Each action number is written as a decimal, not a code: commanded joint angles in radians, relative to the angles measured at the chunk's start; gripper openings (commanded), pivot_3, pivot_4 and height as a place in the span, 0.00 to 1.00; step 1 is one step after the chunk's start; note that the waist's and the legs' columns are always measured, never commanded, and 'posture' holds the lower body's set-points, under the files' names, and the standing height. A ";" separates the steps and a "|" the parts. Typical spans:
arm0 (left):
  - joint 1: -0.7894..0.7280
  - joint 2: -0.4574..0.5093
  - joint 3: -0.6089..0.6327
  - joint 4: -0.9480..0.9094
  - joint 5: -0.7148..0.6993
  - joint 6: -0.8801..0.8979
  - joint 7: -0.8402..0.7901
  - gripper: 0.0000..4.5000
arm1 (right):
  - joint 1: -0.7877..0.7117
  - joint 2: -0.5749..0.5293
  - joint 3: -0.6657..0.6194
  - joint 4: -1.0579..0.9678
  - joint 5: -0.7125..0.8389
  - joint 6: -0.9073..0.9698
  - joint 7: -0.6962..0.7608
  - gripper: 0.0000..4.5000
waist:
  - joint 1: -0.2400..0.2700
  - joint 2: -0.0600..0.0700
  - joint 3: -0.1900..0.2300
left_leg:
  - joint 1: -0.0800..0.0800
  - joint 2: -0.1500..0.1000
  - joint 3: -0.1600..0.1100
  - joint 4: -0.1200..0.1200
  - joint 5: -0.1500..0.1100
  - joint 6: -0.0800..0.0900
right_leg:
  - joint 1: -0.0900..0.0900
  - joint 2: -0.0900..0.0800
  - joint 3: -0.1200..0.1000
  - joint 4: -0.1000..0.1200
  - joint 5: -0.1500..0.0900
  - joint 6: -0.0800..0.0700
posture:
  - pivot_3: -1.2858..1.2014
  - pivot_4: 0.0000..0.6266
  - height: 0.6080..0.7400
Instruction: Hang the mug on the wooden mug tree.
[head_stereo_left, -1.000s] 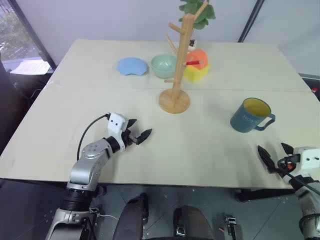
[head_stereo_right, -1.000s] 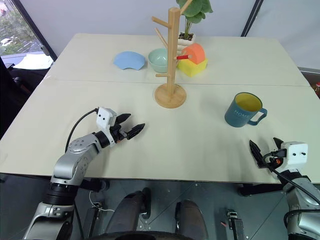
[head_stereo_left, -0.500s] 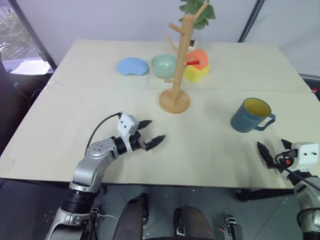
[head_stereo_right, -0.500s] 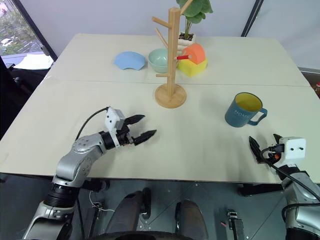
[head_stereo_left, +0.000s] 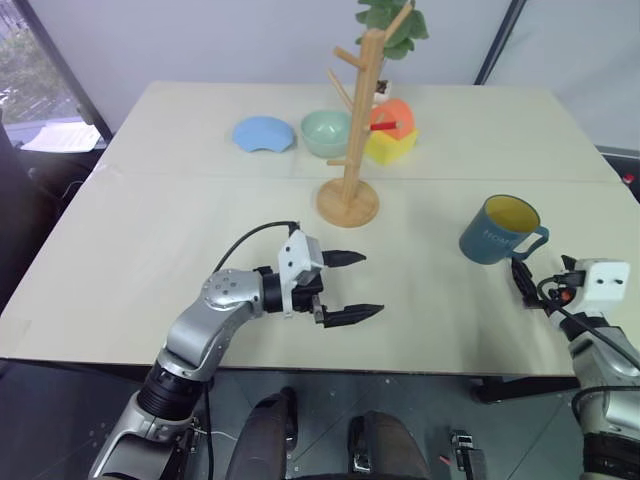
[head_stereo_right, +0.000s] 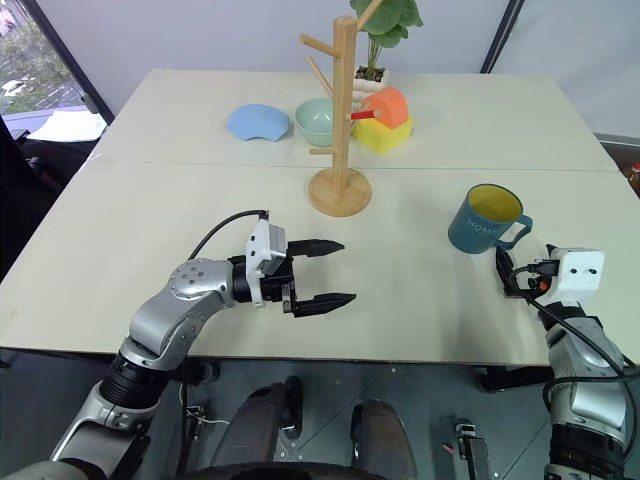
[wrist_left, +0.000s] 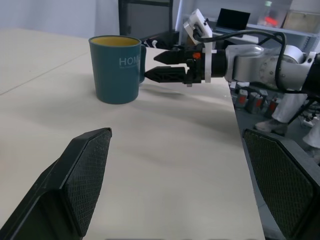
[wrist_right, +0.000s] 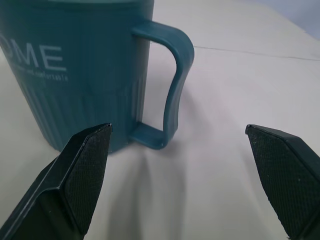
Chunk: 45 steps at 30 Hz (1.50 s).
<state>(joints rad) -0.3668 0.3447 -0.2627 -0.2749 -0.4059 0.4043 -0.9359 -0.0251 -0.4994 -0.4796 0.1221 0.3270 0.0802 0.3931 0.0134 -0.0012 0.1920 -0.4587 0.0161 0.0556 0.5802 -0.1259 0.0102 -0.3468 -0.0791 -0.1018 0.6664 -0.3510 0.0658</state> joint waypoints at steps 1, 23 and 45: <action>-0.008 0.005 0.004 -0.045 -0.013 -0.013 -0.004 1.00 | -0.028 -0.019 -0.009 0.014 -0.012 -0.023 -0.013 0.98 | 0.000 0.000 0.000 | 0.000 0.000 0.000 0.000 0.000 0.000 | 0.000 0.000 0.000 0.000 0.000 0.000 | 0.52 0.24 1.00; -0.007 0.016 0.005 -0.057 -0.003 -0.018 0.009 1.00 | -0.162 -0.016 0.034 0.211 -0.043 -0.086 0.010 0.43 | 0.000 0.000 0.000 | 0.000 0.000 0.000 0.001 0.000 0.001 | 0.001 0.000 0.000 0.001 0.000 0.000 | 0.52 0.24 1.00; -0.062 0.098 0.239 0.093 -0.003 -0.130 0.085 1.00 | -0.650 -0.218 0.524 -0.131 -0.325 0.003 0.313 0.01 | -0.001 0.002 0.003 | 0.000 0.001 0.003 0.006 0.000 0.000 | -0.007 0.001 0.007 0.012 0.000 0.000 | 0.52 0.24 1.00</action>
<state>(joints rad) -0.4094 0.4351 -0.0630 -0.1687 -0.3927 0.2950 -0.8616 -0.6264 -0.7204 0.0250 -0.0230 0.0284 0.0827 0.6913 0.0126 0.0012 0.1947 -0.4597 0.0169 0.0582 0.5868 -0.1257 0.0102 -0.3544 -0.0787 -0.0953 0.6781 -0.3507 0.0661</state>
